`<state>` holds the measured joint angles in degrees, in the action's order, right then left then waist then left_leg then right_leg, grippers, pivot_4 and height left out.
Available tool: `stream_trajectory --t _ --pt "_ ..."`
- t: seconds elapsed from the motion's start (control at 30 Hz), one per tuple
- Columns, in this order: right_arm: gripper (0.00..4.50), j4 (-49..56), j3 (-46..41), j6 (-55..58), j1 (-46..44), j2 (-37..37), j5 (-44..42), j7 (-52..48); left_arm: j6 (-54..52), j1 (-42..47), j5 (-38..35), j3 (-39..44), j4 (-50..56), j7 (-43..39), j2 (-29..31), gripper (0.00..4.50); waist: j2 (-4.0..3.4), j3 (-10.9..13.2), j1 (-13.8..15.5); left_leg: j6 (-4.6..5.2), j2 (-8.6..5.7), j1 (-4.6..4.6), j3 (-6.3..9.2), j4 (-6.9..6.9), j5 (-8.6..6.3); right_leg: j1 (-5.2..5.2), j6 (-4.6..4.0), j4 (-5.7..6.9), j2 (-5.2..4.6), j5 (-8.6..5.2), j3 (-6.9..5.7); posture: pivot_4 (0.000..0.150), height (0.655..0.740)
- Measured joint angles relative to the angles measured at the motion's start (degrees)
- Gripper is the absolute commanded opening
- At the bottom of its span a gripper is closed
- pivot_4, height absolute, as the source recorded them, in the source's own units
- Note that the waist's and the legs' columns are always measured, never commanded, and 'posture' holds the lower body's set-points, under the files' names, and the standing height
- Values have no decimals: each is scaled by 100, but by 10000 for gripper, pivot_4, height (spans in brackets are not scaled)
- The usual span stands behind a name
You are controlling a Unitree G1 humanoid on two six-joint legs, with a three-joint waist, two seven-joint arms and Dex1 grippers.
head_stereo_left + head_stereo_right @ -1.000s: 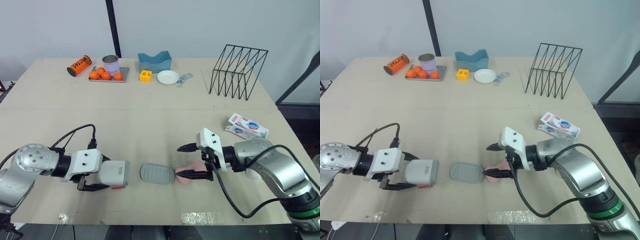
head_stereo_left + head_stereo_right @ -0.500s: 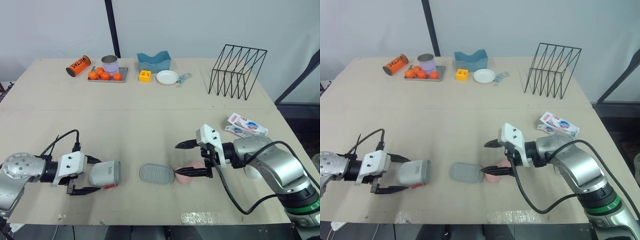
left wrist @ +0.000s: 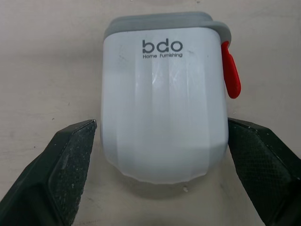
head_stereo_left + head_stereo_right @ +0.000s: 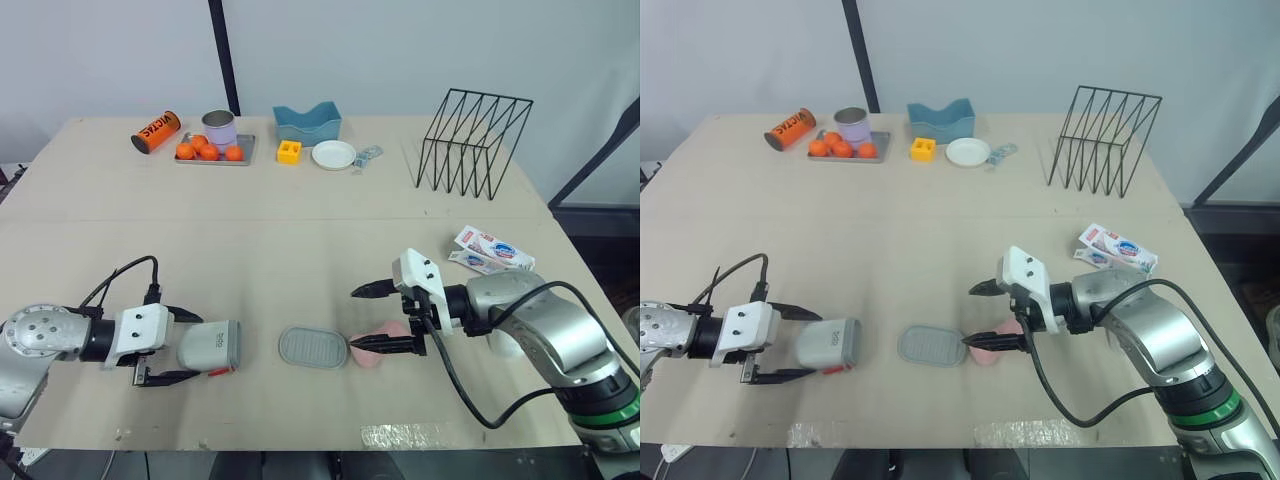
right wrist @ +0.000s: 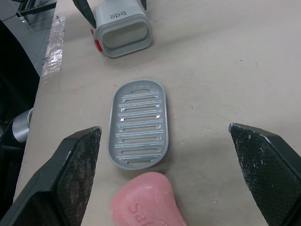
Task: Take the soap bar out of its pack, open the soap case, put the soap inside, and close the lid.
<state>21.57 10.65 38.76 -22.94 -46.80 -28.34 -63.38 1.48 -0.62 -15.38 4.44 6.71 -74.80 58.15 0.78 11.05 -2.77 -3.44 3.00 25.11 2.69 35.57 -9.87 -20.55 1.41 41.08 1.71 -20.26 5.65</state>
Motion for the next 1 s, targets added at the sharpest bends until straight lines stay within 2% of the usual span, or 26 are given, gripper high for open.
stream_trajectory --t 0.27,0.47,0.57,0.77,0.87,1.0 --pt "45000 -3 21 -19 -6 27 26 -11 -561 -395 -684 661 595 -213 202 44922 0 0 2 0 -1 0 1 -1 0 0 1 0 -2 0 -2 1500 7400" --pt "45000 -9 21 -20 -8 27 41 -26 -1178 -108 -1180 965 974 -132 221 44922 0 0 3 0 -2 0 2 0 0 0 2 0 -2 -1 -3 1500 7400" --pt "45000 -108 18 -37 -88 21 70 -24 -1199 483 -1265 869 1102 134 -85 44922 0 0 6 0 -4 0 -1 0 0 2 2 -1 -2 -1 0 1500 7400" --pt "45000 -313 -29 -107 -257 -83 182 -21 -1071 610 -1376 392 1266 439 -942 44922 2 1 2 0 1 0 0 -1 0 1 -3 -1 3 2 -1 1500 7400" --pt "45000 -336 -143 -146 -268 -185 220 -28 -1027 694 -1521 431 1278 695 -1292 44922 2 1 6 0 -2 0 0 0 0 2 -2 -1 0 1 -1 1500 7400" --pt "45000 -295 -243 -144 -229 -441 221 -55 -901 392 -1590 436 1468 535 -1225 44922 3 0 5 0 -2 0 0 -2 0 2 -3 -2 -2 1 -2 1500 7400"
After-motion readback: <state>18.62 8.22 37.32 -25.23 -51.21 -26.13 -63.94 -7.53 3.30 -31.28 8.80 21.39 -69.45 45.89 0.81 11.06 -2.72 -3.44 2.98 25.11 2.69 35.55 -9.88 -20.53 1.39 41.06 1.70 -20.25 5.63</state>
